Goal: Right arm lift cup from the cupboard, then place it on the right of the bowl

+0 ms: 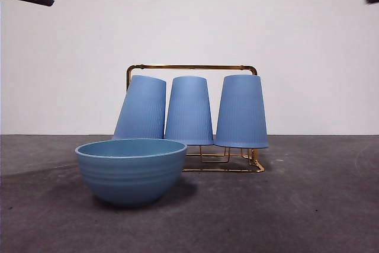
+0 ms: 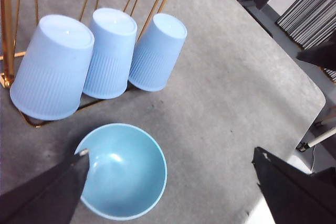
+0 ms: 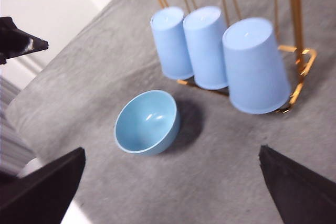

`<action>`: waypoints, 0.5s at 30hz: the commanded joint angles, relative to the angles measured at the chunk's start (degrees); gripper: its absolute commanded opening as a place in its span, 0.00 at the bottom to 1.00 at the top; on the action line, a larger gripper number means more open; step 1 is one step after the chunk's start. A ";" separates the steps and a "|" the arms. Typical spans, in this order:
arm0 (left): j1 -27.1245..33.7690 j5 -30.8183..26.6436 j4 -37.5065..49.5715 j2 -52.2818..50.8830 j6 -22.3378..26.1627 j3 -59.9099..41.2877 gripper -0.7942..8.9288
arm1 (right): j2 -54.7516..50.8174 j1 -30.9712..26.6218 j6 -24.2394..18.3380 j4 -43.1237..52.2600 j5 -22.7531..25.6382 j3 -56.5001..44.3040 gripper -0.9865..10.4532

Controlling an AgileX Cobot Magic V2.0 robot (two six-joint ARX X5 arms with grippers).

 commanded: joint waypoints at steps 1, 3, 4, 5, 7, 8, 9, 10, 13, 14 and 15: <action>-0.28 0.42 -0.83 0.31 1.25 0.94 0.60 | 4.98 2.14 1.92 -0.48 1.05 2.82 0.57; -0.28 0.42 -1.88 0.31 1.51 0.94 0.60 | 9.55 4.04 1.86 -2.73 3.87 5.31 0.57; -0.28 0.39 -2.38 0.31 1.88 0.94 0.60 | 11.63 4.87 1.68 -3.76 5.27 6.49 0.57; -0.28 0.39 -2.91 0.31 2.14 0.94 0.60 | 13.79 5.70 1.53 -4.70 6.71 7.72 0.57; -0.28 0.37 -3.91 0.33 2.38 0.94 0.60 | 18.84 7.52 1.40 -6.51 9.73 10.75 0.57; -0.28 0.39 -4.26 0.33 2.64 0.94 0.60 | 20.94 8.17 1.40 -7.08 10.91 12.09 0.57; -0.28 0.37 -4.72 0.31 2.95 0.94 0.60 | 23.52 8.90 1.29 -7.74 11.98 13.86 0.57; -0.28 0.39 -5.22 0.31 3.37 0.94 0.60 | 25.92 9.55 1.20 -8.46 12.79 15.69 0.57; -0.28 0.33 -6.64 0.33 3.58 0.92 0.59 | 32.89 11.34 0.98 -10.91 15.61 21.94 0.57; -0.28 0.09 -6.97 0.31 3.58 0.92 0.59 | 34.88 11.87 0.98 -11.98 16.72 24.06 0.57; -0.28 -0.42 -7.37 0.33 3.61 0.92 0.59 | 37.24 12.50 0.92 -13.35 18.25 26.71 0.57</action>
